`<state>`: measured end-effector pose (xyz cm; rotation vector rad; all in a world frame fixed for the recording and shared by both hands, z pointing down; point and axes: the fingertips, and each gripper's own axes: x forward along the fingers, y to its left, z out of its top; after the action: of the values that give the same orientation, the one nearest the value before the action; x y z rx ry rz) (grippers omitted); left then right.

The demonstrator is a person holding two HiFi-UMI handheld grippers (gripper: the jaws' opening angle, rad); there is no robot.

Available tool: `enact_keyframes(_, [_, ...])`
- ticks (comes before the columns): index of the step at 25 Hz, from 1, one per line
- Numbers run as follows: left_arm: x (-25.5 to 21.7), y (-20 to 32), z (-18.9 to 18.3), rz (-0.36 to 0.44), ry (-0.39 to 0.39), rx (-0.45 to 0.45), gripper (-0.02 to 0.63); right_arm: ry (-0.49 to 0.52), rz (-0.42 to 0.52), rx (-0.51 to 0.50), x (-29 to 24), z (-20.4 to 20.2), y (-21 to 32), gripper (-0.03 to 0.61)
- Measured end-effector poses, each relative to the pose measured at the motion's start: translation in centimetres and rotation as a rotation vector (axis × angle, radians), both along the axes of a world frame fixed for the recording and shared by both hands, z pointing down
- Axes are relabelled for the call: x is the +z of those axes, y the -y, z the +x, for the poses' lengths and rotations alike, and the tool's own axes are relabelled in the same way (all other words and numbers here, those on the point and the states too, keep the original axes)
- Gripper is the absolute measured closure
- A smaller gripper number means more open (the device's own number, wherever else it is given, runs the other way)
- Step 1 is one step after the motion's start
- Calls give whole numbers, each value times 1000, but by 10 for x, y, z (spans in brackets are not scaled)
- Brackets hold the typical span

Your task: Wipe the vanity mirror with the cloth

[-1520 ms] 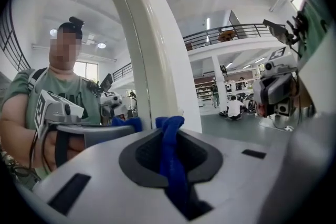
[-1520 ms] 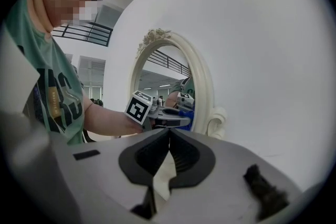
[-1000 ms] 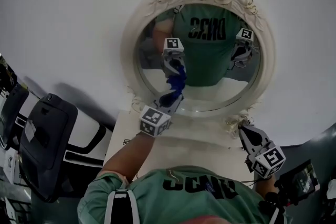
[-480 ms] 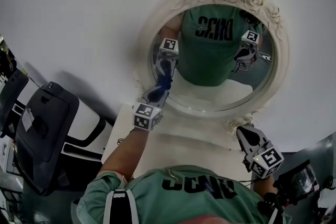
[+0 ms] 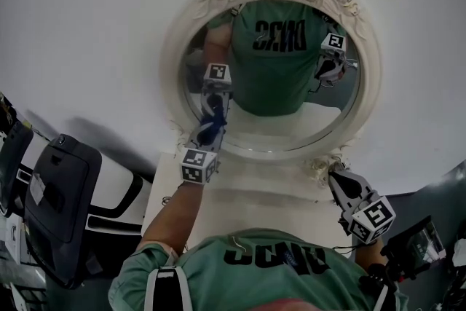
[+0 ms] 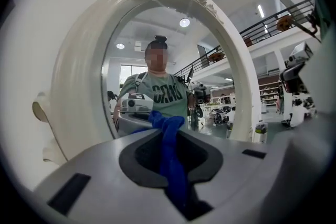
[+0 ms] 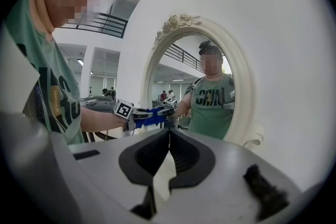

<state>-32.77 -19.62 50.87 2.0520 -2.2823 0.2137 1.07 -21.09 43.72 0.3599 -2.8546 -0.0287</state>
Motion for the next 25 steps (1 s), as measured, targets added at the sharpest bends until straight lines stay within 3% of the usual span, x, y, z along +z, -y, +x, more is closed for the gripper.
enact_keyframes(7, [6, 45, 83, -25, 66, 177, 555, 10, -6, 3, 1, 6, 0, 566])
enact_keyframes(16, [15, 130, 229, -99, 193, 487, 555, 43, -37, 79, 18, 43, 19, 566])
enact_keyframes(21, [26, 158, 287, -142, 229, 572, 555, 57, -53, 129, 22, 65, 29, 566])
enact_keyframes(25, [26, 166, 295, -135, 194, 568, 563, 66, -62, 139, 26, 72, 31, 566])
